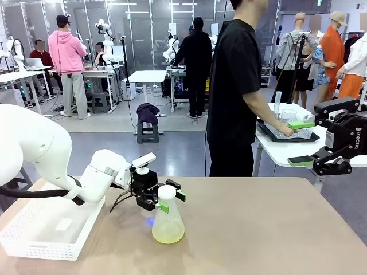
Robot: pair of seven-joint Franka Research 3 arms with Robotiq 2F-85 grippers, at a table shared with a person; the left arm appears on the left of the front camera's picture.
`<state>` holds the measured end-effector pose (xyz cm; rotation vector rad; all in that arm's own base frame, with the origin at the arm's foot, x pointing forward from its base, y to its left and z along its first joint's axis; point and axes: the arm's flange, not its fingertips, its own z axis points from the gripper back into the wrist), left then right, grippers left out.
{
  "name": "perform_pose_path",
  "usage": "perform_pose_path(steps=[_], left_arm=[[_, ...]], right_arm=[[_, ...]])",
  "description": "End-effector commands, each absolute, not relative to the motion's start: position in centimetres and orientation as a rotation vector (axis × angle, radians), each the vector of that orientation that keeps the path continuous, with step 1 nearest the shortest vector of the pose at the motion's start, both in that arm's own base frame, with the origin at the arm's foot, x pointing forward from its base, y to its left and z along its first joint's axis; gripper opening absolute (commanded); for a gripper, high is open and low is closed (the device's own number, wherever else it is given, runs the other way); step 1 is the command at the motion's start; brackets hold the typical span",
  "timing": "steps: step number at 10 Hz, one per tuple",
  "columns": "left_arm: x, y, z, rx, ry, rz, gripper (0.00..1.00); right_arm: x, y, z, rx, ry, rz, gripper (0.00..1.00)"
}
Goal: Prepare the solutions needed for the experiment.
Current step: When the human places the Big flask in the center of the table, pick up the Big flask and place it in the left Organizing basket.
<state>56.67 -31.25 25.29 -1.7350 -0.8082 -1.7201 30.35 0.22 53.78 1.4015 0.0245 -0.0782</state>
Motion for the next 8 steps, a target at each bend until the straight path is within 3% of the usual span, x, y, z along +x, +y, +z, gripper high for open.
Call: perform_pose_path(steps=[1,2,3,4,5,8], left_arm=[[56.26,-31.29,25.28,-1.759,-0.821,-1.681,0.44],[56.15,-31.31,25.42,-1.755,-0.823,-1.676,0.42],[56.08,-31.29,25.55,-1.751,-0.825,-1.664,0.24],[55.99,-31.2,25.66,-1.738,-0.816,-1.658,0.22],[55.95,-30.99,25.75,-1.733,-0.816,-1.652,0.04],[55.56,-30.57,26.2,-1.724,-0.824,-1.65,0.0]], right_arm=[[30.37,0.38,53.78,1.416,0.011,-0.07,0.76],[30.37,0.38,53.78,1.416,0.011,-0.07,0.76],[30.37,0.38,53.78,1.416,0.011,-0.07,0.76],[30.37,0.38,53.78,1.416,0.011,-0.07,0.76],[30.37,0.38,53.78,1.416,0.011,-0.07,0.76],[30.37,0.38,53.78,1.416,0.011,-0.07,0.76]])
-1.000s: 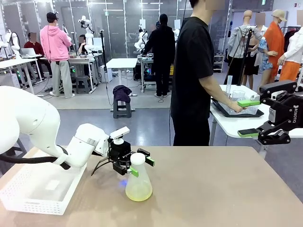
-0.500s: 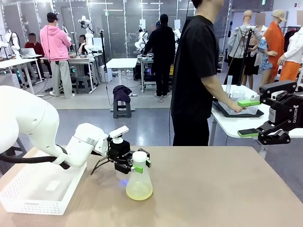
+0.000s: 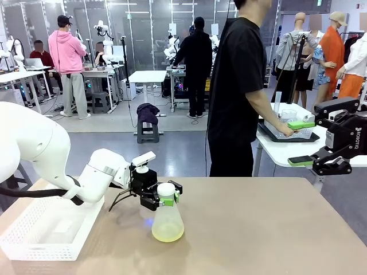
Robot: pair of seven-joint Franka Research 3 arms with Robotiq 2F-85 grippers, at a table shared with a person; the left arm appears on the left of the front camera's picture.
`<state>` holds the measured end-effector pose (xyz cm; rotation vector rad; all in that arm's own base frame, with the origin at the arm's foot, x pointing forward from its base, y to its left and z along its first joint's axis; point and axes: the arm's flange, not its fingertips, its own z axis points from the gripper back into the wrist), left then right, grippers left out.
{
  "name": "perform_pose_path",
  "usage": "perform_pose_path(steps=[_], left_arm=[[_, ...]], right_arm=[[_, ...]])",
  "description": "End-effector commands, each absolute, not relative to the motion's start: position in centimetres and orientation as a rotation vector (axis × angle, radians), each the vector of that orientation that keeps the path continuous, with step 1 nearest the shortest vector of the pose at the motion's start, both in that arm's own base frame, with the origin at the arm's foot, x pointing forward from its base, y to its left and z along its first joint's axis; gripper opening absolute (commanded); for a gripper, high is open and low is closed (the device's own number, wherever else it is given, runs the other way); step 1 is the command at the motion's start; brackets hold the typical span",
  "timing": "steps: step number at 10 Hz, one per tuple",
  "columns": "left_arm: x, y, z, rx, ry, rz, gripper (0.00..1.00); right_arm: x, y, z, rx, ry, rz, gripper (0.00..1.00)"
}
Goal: Prepare the solutions needed for the experiment.
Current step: When the human places the Big flask in the center of the table, pick up the Big flask and place it in the left Organizing basket.
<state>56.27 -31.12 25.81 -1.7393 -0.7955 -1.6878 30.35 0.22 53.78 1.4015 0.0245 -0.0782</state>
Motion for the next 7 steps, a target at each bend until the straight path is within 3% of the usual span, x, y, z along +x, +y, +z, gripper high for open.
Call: perform_pose_path(steps=[1,7], left_arm=[[55.2,-30.5,26.6,-1.723,-0.835,-1.646,0.0],[52.4,-28.0,33.5,-1.645,-0.832,-1.738,0.0]], right_arm=[[30.4,0.4,53.8,1.416,0.011,-0.07,0.76],[30.4,0.4,53.8,1.416,0.011,-0.07,0.76]])
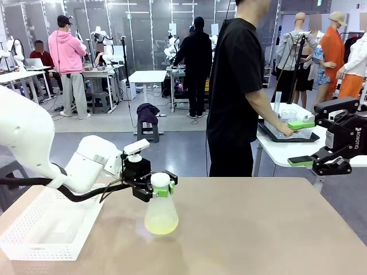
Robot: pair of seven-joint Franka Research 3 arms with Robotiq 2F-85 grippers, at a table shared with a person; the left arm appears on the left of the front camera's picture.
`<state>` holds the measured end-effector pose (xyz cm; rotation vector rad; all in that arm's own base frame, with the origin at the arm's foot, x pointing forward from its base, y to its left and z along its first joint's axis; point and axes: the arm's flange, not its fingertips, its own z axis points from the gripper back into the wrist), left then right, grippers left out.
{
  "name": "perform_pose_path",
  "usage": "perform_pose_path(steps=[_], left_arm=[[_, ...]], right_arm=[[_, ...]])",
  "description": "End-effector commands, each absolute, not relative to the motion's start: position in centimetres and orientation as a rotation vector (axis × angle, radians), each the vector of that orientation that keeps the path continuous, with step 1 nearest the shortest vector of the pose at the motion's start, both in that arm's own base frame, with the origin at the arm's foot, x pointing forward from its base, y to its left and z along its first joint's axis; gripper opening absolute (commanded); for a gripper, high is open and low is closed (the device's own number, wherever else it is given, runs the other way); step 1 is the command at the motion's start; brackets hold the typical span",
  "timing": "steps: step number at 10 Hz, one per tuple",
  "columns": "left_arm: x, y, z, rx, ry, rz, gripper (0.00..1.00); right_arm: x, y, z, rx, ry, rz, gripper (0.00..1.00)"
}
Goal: Prepare the solutions needed for the experiment.
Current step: When the human places the Big flask in the center of the table, pick up the Big flask and place it in the left Organizing basket.
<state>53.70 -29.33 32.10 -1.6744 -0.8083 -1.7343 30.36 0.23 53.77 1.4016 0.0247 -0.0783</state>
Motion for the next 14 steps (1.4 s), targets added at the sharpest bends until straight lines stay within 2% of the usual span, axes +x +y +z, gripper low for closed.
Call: perform_pose_path(steps=[1,4,8,11,14], left_arm=[[52.3,-26.8,35.1,-1.623,-0.84,-1.753,0.0],[51.8,-21.2,40.3,-1.557,-0.908,-1.74,0.0],[49.1,-10.7,44.3,-1.381,-1.094,-1.673,0.0],[46.4,-2.3,43.5,-1.279,-1.232,-1.54,0.0],[44.5,2.4,40.6,-1.238,-1.312,-1.438,0.0]], right_arm=[[30.4,0.4,53.8,1.416,0.011,-0.07,0.76],[30.4,0.4,53.8,1.416,0.011,-0.07,0.76],[30.4,0.4,53.8,1.416,0.011,-0.07,0.76],[30.4,0.4,53.8,1.416,0.011,-0.07,0.76],[30.4,0.4,53.8,1.416,0.011,-0.07,0.76]])
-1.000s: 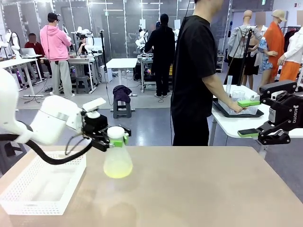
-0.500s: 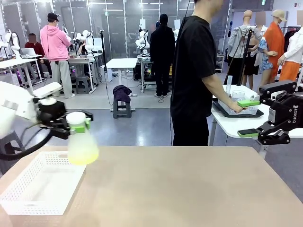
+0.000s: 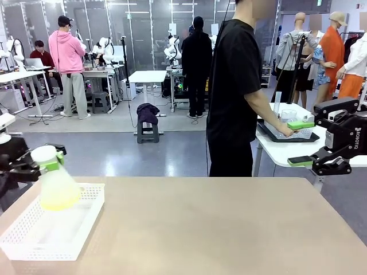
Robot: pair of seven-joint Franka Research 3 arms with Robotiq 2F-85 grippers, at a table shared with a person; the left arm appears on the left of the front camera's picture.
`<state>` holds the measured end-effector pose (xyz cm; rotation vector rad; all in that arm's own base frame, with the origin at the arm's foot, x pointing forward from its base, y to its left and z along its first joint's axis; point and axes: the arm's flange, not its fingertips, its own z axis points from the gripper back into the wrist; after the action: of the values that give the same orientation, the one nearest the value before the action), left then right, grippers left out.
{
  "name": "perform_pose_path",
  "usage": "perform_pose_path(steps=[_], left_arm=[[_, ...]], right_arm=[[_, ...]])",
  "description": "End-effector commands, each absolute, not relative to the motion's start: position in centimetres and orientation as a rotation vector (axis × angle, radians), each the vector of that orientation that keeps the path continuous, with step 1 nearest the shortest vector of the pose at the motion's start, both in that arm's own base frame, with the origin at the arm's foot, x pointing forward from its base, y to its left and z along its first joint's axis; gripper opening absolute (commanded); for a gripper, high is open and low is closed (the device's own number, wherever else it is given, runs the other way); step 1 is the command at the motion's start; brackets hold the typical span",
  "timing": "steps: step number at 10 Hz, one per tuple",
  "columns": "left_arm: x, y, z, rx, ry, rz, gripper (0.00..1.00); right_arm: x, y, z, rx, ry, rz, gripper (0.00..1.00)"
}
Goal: Prepare the solutions needed for the experiment.
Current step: When the human places the Big flask in the center of the table, pick up the Big flask and place it in the left Organizing basket.
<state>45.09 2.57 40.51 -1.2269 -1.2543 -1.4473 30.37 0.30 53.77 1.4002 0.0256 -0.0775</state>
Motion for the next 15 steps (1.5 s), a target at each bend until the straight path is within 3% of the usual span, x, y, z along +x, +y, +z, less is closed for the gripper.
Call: perform_pose_path(steps=[1,7,15], left_arm=[[44.3,3.4,39.1,-1.24,-1.333,-1.393,0.0],[46.0,5.0,33.1,-1.147,-1.333,-1.286,0.0],[47.7,5.1,29.2,-1.087,-1.309,-1.238,0.0]], right_arm=[[30.4,0.4,53.8,1.416,0.011,-0.07,0.76],[30.4,0.4,53.8,1.416,0.011,-0.07,0.76],[30.4,0.4,53.8,1.416,0.011,-0.07,0.76]])
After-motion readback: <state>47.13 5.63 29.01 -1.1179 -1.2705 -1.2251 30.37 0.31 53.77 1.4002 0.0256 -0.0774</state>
